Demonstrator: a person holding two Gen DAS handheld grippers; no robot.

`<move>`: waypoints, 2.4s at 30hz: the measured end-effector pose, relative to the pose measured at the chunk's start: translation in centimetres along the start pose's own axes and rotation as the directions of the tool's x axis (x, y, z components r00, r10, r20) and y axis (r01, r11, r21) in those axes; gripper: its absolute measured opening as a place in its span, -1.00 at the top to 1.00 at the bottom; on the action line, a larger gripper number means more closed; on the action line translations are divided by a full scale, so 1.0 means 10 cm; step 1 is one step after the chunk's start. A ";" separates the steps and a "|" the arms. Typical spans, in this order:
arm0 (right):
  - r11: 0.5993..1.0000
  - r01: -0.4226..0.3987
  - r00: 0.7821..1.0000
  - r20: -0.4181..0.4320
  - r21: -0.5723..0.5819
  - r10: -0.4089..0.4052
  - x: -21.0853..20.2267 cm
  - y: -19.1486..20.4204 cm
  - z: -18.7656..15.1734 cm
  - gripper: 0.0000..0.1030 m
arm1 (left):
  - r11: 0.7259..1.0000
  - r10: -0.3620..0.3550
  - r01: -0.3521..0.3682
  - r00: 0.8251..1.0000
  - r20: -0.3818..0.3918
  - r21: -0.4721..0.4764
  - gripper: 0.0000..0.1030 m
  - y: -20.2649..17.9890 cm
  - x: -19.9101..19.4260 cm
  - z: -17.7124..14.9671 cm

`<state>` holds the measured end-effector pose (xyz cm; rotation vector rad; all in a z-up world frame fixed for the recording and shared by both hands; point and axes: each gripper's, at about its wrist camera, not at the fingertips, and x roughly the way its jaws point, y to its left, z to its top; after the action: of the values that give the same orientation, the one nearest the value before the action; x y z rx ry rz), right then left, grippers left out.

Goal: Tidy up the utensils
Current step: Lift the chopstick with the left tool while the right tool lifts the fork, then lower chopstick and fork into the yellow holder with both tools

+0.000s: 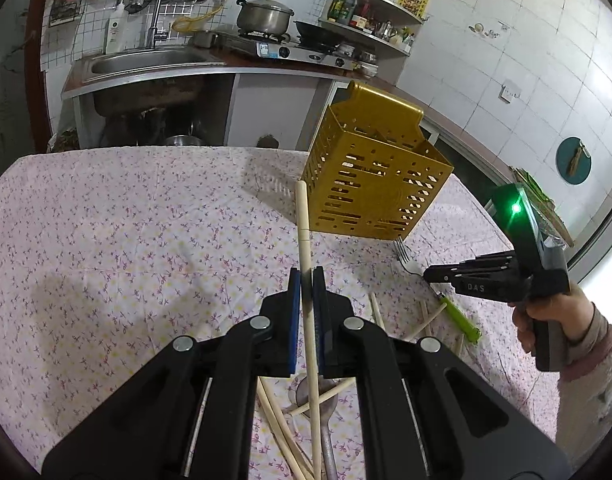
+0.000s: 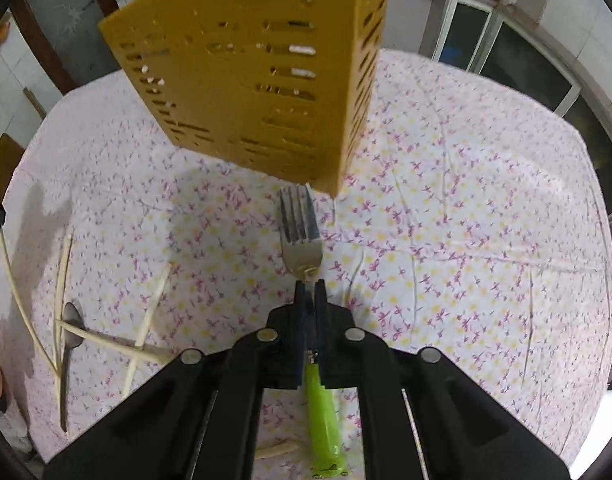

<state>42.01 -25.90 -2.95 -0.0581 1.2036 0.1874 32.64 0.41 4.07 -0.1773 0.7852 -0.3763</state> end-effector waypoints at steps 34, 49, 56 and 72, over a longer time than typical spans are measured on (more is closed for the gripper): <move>0.979 -0.095 0.885 0.466 0.179 0.001 -0.83 -0.25 -0.81 0.88 | 1.000 -0.026 0.024 0.997 0.073 0.020 0.92 -0.23 -0.19 0.05; 0.987 -0.075 0.757 0.652 0.141 -0.035 -1.28 -0.17 -0.75 0.88 | 0.998 -0.051 0.043 0.987 0.152 0.054 0.92 -0.40 -0.19 0.24; 0.986 -0.091 0.702 0.711 0.141 -0.037 -1.54 -0.17 -0.66 0.88 | 0.995 -0.058 0.040 0.976 0.211 0.090 0.92 -0.50 -0.21 0.48; 0.994 -0.046 0.566 0.822 0.099 -0.056 -2.10 -0.11 0.51 0.88 | 0.981 -0.090 -0.017 0.844 0.528 0.195 0.92 -1.07 -0.28 1.85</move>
<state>39.67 -28.60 18.42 0.1203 0.2452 0.1148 41.27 -8.04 21.90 -0.1069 0.1866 -0.4116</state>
